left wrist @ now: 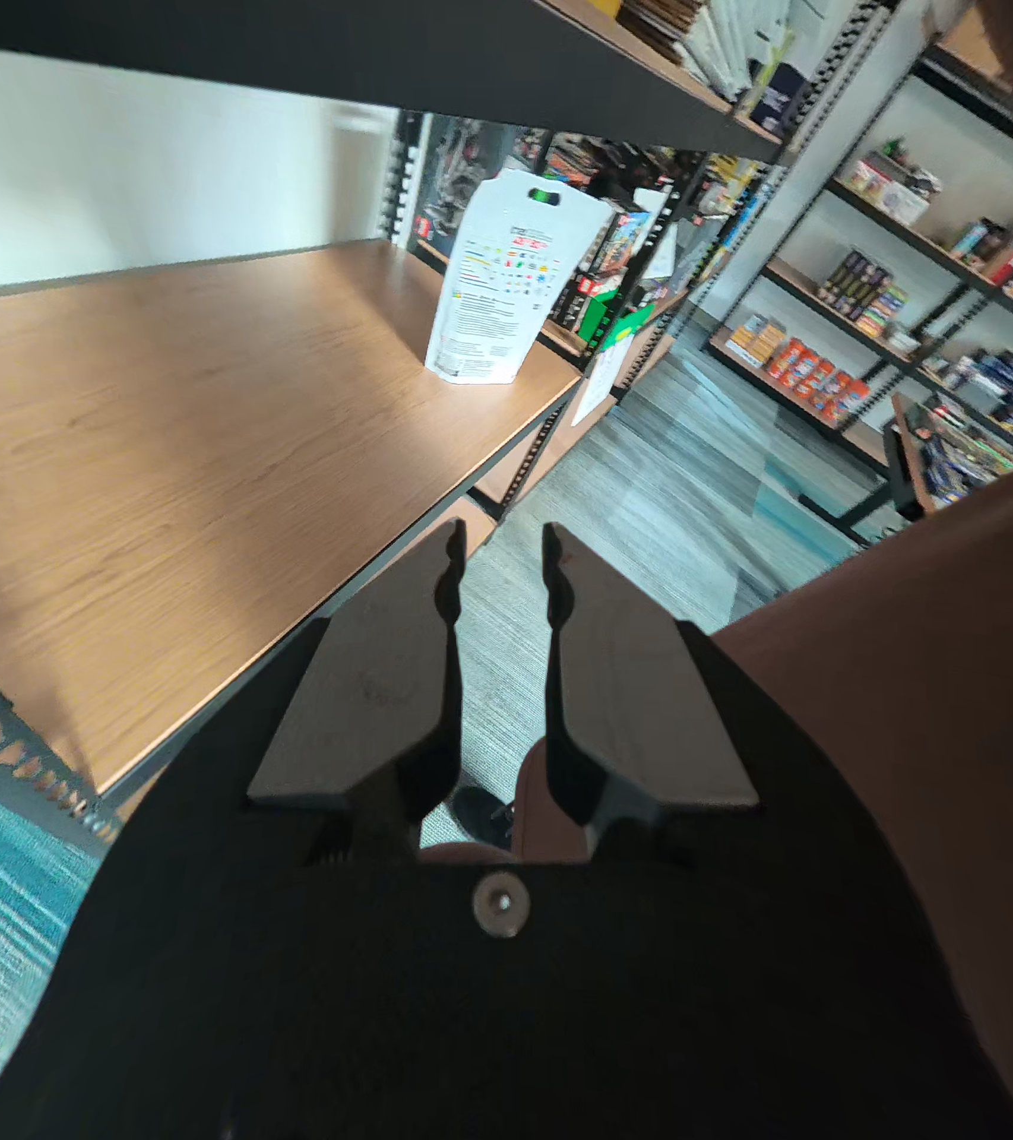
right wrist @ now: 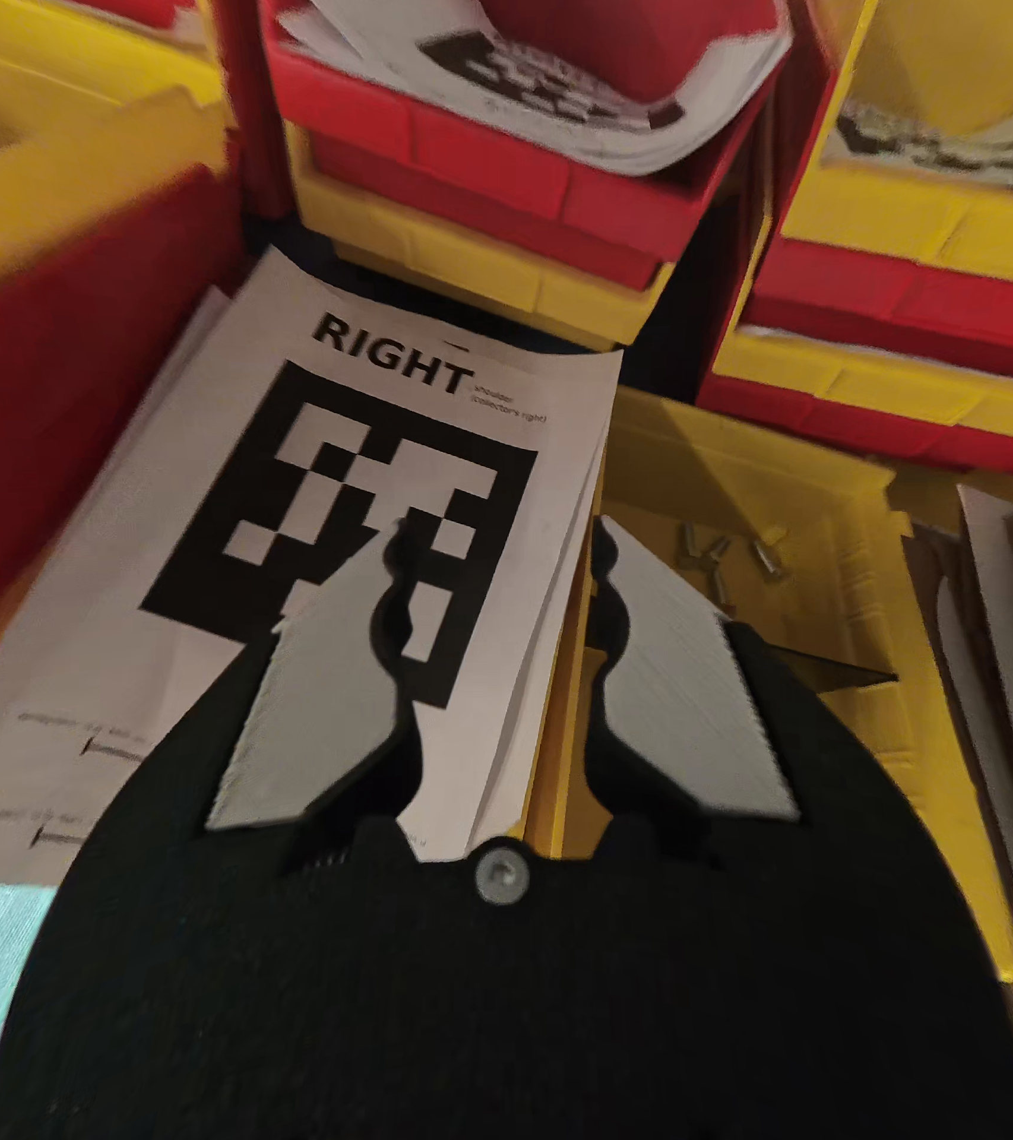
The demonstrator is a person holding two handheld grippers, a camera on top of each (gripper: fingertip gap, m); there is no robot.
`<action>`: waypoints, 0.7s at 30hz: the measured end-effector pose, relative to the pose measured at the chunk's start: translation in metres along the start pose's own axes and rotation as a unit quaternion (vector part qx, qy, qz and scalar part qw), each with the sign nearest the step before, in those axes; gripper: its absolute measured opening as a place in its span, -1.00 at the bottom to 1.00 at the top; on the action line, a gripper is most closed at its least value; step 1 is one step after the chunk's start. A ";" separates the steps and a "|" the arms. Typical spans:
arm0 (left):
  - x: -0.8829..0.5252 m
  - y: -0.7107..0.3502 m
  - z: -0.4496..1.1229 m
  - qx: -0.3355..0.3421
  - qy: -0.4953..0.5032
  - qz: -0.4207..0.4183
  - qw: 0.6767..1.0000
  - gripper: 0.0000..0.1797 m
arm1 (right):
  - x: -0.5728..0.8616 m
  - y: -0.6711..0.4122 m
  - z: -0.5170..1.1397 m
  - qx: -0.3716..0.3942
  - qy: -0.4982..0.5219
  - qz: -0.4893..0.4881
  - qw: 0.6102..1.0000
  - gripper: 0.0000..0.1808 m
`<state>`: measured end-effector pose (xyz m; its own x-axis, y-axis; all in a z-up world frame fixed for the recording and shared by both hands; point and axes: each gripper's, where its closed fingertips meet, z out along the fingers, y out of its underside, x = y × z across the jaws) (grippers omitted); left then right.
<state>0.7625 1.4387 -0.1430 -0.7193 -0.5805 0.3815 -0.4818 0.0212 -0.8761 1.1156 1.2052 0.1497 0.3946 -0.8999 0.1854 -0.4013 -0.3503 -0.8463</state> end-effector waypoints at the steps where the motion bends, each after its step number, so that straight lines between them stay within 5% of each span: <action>1: 0.001 0.002 0.003 0.000 -0.023 -0.006 1.000 -0.75 | -0.002 -0.002 -0.013 0.020 -0.001 -0.010 1.000 -0.34; 4: -0.007 0.009 0.009 0.001 -0.155 -0.043 0.987 -0.70 | -0.011 0.006 -0.061 0.084 0.003 -0.043 0.996 -0.28; 6: -0.012 0.012 0.009 0.006 -0.243 -0.078 0.967 -0.33 | -0.019 0.026 -0.092 0.125 0.008 -0.063 0.990 -0.28; 8: -0.011 0.015 0.006 -0.006 -0.305 -0.087 0.948 -0.17 | -0.035 0.051 -0.119 0.161 0.005 -0.076 0.984 -0.25; 12: -0.027 0.011 -0.048 0.002 -0.501 -0.046 0.864 -0.12 | -0.146 0.114 -0.150 0.184 -0.163 -0.072 0.967 -0.19; 16: -0.043 0.037 -0.117 0.016 -0.634 -0.075 0.769 -0.18 | -0.291 0.204 -0.147 0.110 -0.339 -0.062 0.932 -0.18; 21: -0.045 0.103 -0.197 0.033 -0.674 -0.159 0.720 -0.23 | -0.461 0.326 -0.149 -0.061 -0.458 -0.132 0.877 -0.18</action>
<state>0.6468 1.6270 -0.1924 0.5846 -0.8109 -0.0280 -0.4571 -0.3007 -0.8370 0.6798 1.4676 -0.1372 0.9632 -0.2163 -0.1598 -0.2594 -0.5902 -0.7645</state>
